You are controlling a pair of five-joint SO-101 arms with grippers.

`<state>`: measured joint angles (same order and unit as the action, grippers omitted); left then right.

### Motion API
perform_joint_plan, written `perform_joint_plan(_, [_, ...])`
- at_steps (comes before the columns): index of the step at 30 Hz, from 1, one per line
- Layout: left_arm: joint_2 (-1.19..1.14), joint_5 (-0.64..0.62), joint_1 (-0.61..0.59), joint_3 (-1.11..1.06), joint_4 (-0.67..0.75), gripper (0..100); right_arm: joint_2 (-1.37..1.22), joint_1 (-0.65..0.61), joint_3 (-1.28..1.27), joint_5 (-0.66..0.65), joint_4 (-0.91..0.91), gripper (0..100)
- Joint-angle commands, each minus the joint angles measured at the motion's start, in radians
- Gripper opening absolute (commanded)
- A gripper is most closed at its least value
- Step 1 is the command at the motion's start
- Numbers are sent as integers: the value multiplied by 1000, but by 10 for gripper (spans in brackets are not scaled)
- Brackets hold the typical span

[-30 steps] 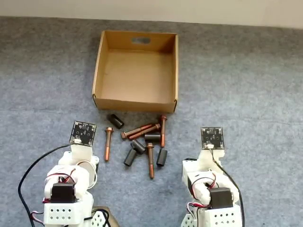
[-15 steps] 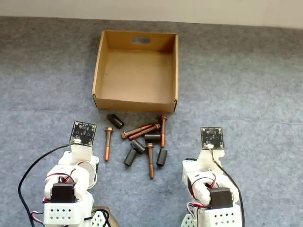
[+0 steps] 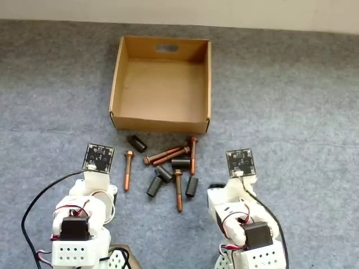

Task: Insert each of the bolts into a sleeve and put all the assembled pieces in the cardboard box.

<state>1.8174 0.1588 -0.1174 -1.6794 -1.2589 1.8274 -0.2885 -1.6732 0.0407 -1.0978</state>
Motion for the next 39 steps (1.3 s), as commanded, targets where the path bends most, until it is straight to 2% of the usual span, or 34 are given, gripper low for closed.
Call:
perform_joint_plan(1, [1,8,-12,-18,-5,27,5,-5,-107,-107,77,34])
perform_joint_plan(4, [1,8,-12,-18,-5,27,5,-5,-10,-183,15,34])
perform_joint_plan(9, [1,8,-12,-18,-5,27,-2,-7,291,-84,-58,47])
perform_joint_plan(13, [1,8,-12,-18,-5,27,-84,-7,328,-83,-45,116])
perform_joint_plan(17, [1,8,-12,-18,-5,27,-312,-7,358,-83,19,120])
perform_joint_plan(25, [1,8,-12,-18,-5,27,-888,-45,633,-74,13,120])
perform_joint_plan(28, [1,8,-10,-18,-5,27,-1069,-47,684,-11,18,120])
perform_joint_plan(33, [1,8,-10,-18,-5,27,-1305,-84,786,167,16,120])
perform_joint_plan(39, [1,8,-10,-18,-5,27,-1445,-239,880,247,12,120])
